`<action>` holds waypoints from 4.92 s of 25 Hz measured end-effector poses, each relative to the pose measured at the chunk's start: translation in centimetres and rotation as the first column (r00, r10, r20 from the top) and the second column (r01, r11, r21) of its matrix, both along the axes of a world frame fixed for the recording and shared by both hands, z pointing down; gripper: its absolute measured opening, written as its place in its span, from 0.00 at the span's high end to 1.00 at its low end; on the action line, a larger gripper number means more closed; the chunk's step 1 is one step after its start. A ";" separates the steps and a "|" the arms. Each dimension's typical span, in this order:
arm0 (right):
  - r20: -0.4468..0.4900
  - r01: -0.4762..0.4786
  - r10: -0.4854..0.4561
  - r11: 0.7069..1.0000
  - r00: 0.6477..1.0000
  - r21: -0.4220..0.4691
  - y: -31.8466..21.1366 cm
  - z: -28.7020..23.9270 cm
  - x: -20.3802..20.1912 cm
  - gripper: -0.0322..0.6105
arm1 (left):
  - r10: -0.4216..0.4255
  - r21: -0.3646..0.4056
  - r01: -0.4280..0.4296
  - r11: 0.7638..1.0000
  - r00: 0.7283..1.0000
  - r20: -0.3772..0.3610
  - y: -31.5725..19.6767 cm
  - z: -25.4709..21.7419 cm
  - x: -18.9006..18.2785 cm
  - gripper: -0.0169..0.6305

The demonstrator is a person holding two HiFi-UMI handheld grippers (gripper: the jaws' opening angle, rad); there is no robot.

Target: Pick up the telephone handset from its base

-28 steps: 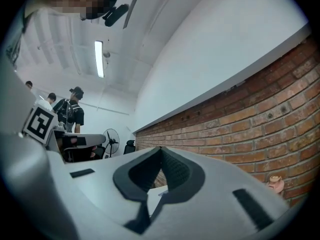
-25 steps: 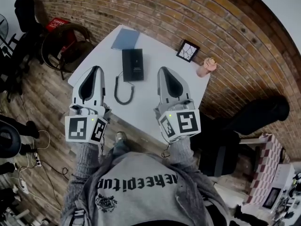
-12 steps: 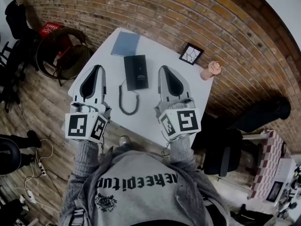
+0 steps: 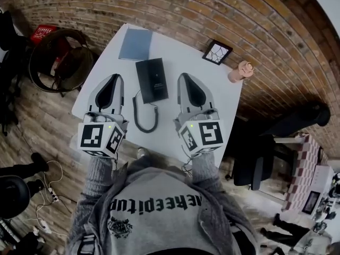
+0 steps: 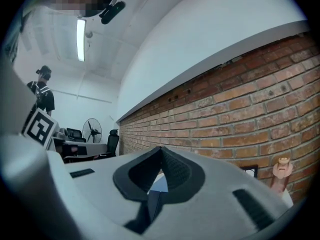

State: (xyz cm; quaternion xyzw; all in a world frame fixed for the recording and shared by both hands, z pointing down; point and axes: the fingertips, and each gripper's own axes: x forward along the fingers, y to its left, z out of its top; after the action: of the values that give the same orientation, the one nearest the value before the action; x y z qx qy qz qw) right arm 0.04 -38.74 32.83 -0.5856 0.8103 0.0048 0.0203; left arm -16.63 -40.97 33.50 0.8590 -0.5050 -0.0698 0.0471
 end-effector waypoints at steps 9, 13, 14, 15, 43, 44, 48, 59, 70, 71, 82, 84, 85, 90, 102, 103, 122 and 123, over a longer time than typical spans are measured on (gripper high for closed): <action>-0.021 -0.033 0.031 0.996 0.999 -0.086 -2.1 3.4 -0.1 0.94 | 0.105 -0.183 -0.096 0.978 0.994 0.036 -3.6 8.1 2.3 0.94; -0.028 -0.044 0.041 0.992 0.999 -0.115 -2.6 4.6 0.1 0.94 | 0.155 -0.270 -0.139 0.953 0.987 0.038 -4.5 11.7 3.4 0.94; -0.029 -0.048 0.045 0.991 0.999 -0.124 -2.7 4.9 0.2 0.94 | 0.163 -0.293 -0.146 0.945 0.986 0.035 -4.6 12.5 3.5 0.94; -0.030 -0.052 0.048 0.990 0.998 -0.132 -2.7 5.1 0.3 0.94 | 0.168 -0.315 -0.150 0.937 0.985 0.030 -4.8 13.4 3.6 0.94; -0.106 -0.182 0.161 0.954 0.981 -0.238 -1.7 8.9 3.9 0.94 | 0.244 -0.658 -0.298 0.691 0.954 -0.176 -8.9 26.8 6.9 0.76; -0.108 -0.185 0.163 0.953 0.981 -0.240 -1.7 9.0 3.9 0.94 | 0.248 -0.660 -0.306 0.686 0.951 -0.184 -8.9 27.0 7.1 0.76; -0.120 -0.193 0.168 0.951 0.979 -0.243 -1.5 9.1 3.9 0.94 | 0.266 -0.661 -0.344 0.666 0.938 -0.220 -8.9 27.3 7.8 0.76; -0.142 -0.197 0.166 0.952 0.976 -0.235 -1.4 8.9 3.7 0.94 | 0.244 -0.685 -0.358 0.635 0.934 -0.262 -8.9 27.4 8.1 0.77; -0.152 -0.185 0.153 0.958 0.976 -0.219 -1.6 8.4 3.3 0.94 | 0.195 -0.679 -0.477 0.558 0.871 -0.452 -8.1 26.3 8.5 0.84; -0.152 -0.185 0.154 0.959 0.976 -0.217 -1.6 8.4 3.3 0.94 | 0.203 -0.673 -0.469 0.572 0.876 -0.438 -8.1 25.9 8.4 0.85; -0.143 -0.153 0.128 0.973 0.981 -0.176 -0.3 6.8 2.4 0.94 | 0.307 -0.561 -0.395 0.728 0.919 -0.249 -6.4 19.5 6.9 0.86; -0.142 -0.140 0.117 0.976 0.983 -0.167 0.1 6.5 2.2 0.94 | 0.291 -0.538 -0.381 0.751 0.924 -0.249 -5.8 18.4 6.3 0.86; -0.141 -0.131 0.109 0.978 0.984 -0.162 0.2 6.3 2.1 0.94 | 0.282 -0.528 -0.373 0.763 0.927 -0.246 -5.5 17.8 5.9 0.86; -0.136 -0.076 0.057 0.988 0.989 -0.137 0.7 5.3 1.3 0.94 | 0.251 -0.477 -0.322 0.818 0.945 -0.208 -3.8 15.1 4.3 0.86; -0.119 0.040 -0.049 0.996 0.992 -0.073 4.4 2.5 0.0 0.94 | 0.118 -0.352 -0.169 0.920 0.980 -0.161 2.1 8.9 1.3 0.86; -0.117 0.048 -0.056 0.997 0.992 -0.068 4.8 2.2 0.1 0.94 | 0.107 -0.342 -0.157 0.927 0.981 -0.159 2.7 8.4 1.2 0.86; -0.097 0.180 -0.176 0.983 0.980 0.031 10.7 -1.9 0.8 0.94 | -0.060 -0.150 0.042 0.988 0.992 -0.113 11.7 0.6 0.2 0.86; -0.097 0.184 -0.180 0.982 0.979 0.037 10.9 -2.1 0.9 0.94 | -0.067 -0.141 0.051 0.989 0.991 -0.111 12.1 0.3 0.3 0.86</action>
State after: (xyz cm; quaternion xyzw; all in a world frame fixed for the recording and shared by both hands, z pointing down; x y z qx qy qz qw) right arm 0.96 -27.83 30.68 -0.5075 0.8603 0.0486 -0.0038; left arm -16.37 -28.89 33.77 0.8327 -0.5304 -0.0860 0.1333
